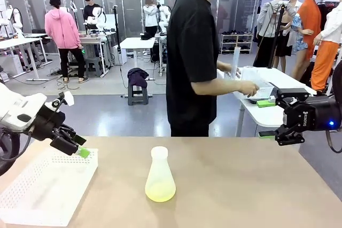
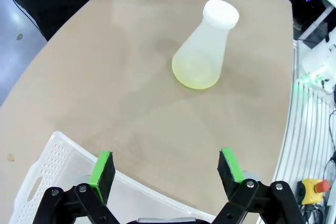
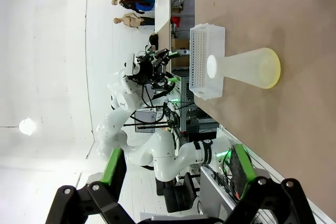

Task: Prepare the solutions needed for the experiment.
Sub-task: When the human places the Big flask in the center of the table, pick up the Big flask and place it in the left Organizing basket.

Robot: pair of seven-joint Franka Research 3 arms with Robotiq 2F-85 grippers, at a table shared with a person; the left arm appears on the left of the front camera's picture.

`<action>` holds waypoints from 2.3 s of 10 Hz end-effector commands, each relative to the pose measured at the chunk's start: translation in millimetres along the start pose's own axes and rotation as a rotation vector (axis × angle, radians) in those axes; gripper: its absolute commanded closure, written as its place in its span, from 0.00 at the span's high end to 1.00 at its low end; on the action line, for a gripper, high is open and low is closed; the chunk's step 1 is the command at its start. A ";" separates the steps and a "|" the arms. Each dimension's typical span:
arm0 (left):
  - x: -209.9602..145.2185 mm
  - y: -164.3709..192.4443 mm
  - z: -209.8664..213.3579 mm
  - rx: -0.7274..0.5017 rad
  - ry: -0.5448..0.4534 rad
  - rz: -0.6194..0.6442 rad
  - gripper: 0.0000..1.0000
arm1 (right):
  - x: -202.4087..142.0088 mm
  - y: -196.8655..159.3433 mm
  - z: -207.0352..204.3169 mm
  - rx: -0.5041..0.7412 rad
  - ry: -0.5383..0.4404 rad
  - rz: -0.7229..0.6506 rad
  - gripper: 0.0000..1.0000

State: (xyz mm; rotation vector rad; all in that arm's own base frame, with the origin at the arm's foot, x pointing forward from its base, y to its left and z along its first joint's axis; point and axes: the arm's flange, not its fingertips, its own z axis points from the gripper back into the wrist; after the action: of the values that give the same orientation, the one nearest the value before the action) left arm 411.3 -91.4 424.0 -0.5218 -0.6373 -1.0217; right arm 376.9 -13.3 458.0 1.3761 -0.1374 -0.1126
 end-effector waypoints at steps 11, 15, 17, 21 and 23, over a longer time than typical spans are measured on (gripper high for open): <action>-30.2 18.3 -16.8 -0.063 -0.099 -0.494 1.00 | 1.1 1.6 1.0 -0.003 0.004 0.005 1.00; -38.4 40.3 -42.1 -0.152 -0.337 -0.472 1.00 | 1.1 1.6 1.0 -0.003 0.004 0.005 1.00; -40.7 40.9 -44.0 -0.214 -0.430 -0.431 1.00 | 1.1 1.6 1.0 -0.003 0.004 0.005 1.00; -32.0 37.6 -55.1 -0.295 -0.608 -0.438 1.00 | 1.1 1.6 1.0 -0.003 0.004 0.005 1.00; -37.7 31.1 -48.8 -0.263 -0.542 -0.411 1.00 | 1.1 1.6 1.0 -0.003 0.004 0.005 1.00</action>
State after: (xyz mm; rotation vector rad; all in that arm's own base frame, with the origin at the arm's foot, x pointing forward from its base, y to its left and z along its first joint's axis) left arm 437.4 -93.0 361.1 -0.9832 -1.1579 -1.3706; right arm 377.0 -13.4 458.0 1.3755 -0.1379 -0.1130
